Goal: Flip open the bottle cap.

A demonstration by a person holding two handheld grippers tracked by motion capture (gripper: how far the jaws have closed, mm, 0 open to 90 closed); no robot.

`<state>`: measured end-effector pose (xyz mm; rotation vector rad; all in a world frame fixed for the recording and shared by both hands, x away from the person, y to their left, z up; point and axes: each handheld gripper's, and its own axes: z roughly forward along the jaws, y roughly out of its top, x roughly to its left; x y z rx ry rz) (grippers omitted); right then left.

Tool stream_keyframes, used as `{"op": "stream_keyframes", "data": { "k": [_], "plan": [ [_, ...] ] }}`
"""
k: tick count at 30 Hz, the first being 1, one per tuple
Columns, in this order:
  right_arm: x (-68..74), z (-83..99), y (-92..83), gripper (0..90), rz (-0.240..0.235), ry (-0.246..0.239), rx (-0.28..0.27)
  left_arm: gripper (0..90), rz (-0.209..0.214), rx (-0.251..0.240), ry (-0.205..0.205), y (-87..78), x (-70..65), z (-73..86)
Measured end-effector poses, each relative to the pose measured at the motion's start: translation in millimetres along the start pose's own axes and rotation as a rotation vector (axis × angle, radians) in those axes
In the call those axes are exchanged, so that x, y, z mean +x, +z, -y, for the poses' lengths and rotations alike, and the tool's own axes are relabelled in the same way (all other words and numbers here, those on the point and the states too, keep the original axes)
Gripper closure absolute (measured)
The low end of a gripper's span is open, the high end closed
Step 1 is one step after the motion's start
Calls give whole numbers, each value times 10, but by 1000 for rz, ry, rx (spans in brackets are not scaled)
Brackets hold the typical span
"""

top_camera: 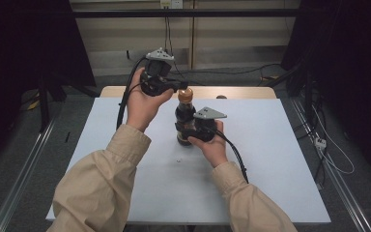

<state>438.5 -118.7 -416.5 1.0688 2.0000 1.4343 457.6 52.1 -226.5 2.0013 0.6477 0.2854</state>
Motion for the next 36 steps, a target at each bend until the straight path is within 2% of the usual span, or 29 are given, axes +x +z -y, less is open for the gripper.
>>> {"op": "stream_keyframes", "data": {
  "k": [2, 8, 12, 21, 36],
  "plan": [
    [-12, 0, -2, 306, -3, 5, 2, 900, 9, 5, -1, -2, 23, 41],
    [-35, 2, 1, 306, -11, 7, 5, 900, 2, 31, -1, -60, 75, 113],
    [-38, 2, 0, 306, -12, 7, 8, 900, 16, 39, -21, -73, 123, 196],
    [-40, 7, 5, 306, -13, 5, 10, 900, 12, 83, -31, -30, 198, 332],
    [-44, 24, 9, 306, -12, 3, 3, 900, 25, 99, -27, 50, 213, 356]
  ]
}}
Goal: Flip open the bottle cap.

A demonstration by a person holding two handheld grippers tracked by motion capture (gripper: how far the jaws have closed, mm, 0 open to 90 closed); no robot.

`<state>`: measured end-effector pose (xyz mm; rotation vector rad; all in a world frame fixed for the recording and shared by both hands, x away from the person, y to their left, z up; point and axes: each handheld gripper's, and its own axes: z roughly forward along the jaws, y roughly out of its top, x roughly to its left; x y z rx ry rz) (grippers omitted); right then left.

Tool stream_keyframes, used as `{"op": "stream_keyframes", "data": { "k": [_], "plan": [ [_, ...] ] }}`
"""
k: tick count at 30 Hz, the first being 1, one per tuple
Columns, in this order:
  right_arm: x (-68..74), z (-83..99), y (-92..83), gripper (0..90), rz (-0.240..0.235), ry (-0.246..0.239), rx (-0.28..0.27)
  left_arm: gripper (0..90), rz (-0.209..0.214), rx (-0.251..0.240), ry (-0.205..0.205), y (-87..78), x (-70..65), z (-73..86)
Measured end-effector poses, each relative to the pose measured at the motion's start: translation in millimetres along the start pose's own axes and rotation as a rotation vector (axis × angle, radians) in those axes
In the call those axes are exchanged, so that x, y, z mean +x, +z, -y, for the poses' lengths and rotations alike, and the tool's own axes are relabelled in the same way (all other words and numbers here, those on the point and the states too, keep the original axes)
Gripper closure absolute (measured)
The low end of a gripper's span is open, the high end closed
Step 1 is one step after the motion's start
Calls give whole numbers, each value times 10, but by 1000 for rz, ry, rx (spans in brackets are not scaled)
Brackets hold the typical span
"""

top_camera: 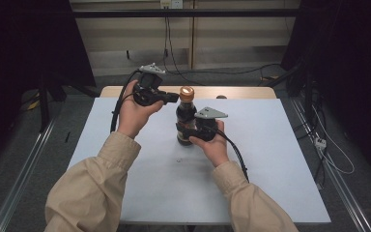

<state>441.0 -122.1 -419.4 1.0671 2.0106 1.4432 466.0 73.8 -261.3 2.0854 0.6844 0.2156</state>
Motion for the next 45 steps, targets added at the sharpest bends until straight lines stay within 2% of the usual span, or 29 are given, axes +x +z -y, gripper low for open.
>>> {"op": "stream_keyframes", "data": {
  "k": [9, 11, 30, 45],
  "plan": [
    [-6, 7, 2, 306, -4, 4, -2, 900, 6, -8, 3, -4, -7, -22],
    [-6, 9, 2, 306, -3, 4, -2, 900, 2, 3, 10, -8, -23, -37],
    [-16, 21, 8, 304, -8, 16, -7, 900, 19, -17, -11, 2, -9, -63],
    [-24, 31, 10, 303, -11, 25, -10, 900, 14, -15, -4, 5, -22, -134]
  ]
}}
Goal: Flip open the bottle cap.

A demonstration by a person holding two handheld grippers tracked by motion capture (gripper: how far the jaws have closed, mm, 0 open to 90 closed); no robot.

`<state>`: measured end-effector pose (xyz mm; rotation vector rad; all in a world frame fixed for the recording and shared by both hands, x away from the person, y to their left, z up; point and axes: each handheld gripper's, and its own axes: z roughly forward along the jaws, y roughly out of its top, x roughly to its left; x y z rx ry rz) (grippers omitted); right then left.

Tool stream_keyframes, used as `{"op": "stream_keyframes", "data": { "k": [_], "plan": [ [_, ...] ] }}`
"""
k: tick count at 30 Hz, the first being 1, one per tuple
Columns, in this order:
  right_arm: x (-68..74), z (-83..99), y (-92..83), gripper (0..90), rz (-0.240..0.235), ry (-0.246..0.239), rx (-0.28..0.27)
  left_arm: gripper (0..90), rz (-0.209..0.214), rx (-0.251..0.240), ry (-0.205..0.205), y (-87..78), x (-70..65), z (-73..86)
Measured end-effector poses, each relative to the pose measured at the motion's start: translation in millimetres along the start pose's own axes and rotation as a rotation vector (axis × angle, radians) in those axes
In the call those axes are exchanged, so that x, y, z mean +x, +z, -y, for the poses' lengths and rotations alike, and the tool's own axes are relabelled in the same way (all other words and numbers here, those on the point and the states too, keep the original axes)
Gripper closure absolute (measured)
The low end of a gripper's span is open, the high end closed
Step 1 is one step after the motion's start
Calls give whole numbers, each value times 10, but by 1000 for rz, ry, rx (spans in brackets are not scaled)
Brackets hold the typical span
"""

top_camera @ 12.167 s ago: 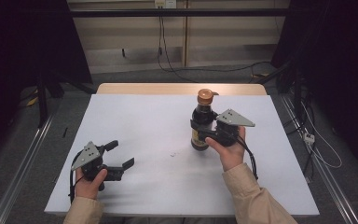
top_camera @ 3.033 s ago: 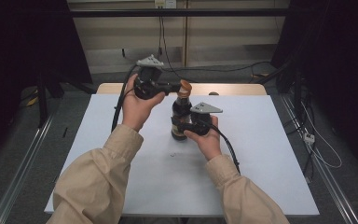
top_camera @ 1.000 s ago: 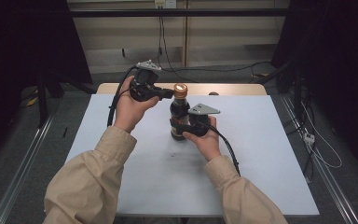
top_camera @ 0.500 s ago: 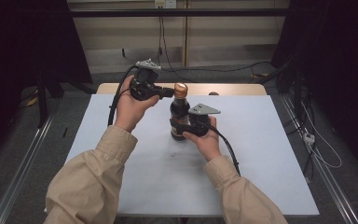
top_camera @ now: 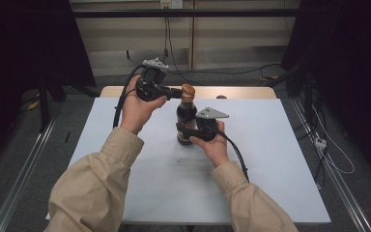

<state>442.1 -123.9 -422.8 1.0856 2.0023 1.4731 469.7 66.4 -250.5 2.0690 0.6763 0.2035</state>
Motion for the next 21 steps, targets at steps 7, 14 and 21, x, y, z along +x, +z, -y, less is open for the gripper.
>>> {"op": "stream_keyframes", "data": {
  "k": [7, 14, 21],
  "plan": [
    [-8, 0, 1, 302, -4, 6, 0, 900, 2, -3, 0, 13, 2, -31],
    [-16, 7, 2, 301, -6, 12, -5, 900, 6, -5, 3, 21, 9, -46],
    [-13, 5, 2, 301, -5, 8, -1, 900, 2, -6, 2, 18, -1, -51]
  ]
}}
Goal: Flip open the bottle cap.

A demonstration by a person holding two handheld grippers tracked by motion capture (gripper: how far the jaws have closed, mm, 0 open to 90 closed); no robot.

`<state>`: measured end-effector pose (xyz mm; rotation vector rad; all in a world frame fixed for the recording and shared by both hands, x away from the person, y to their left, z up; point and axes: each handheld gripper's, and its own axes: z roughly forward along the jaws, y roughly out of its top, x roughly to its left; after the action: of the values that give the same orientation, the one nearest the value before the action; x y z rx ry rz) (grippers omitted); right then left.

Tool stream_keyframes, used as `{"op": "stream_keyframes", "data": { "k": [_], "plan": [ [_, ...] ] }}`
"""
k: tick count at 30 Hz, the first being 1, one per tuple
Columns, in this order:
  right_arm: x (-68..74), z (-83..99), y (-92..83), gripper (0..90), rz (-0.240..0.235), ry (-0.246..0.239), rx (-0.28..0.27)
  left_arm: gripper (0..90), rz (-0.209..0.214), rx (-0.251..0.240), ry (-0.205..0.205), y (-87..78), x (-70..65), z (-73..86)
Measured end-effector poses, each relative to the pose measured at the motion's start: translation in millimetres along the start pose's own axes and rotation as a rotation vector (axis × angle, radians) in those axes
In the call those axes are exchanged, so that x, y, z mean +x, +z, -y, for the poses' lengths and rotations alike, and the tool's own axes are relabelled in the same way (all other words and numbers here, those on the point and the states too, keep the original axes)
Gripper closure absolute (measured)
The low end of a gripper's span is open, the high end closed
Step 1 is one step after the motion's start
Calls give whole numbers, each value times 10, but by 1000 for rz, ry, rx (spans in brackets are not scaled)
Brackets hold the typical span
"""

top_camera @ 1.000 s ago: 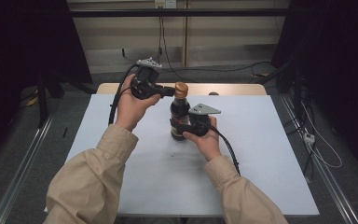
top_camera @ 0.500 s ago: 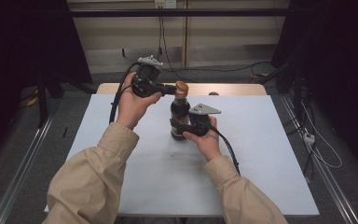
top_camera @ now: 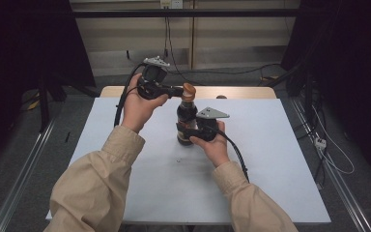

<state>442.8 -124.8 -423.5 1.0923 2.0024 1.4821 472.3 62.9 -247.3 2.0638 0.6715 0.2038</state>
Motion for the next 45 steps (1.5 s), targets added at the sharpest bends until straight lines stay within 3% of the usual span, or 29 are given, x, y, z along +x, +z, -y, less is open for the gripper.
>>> {"op": "stream_keyframes", "data": {
  "k": [45],
  "plan": [
    [11, 5, 3, 298, 3, -12, 7, 900, -5, -13, -3, 18, -36, -97]
  ]
}}
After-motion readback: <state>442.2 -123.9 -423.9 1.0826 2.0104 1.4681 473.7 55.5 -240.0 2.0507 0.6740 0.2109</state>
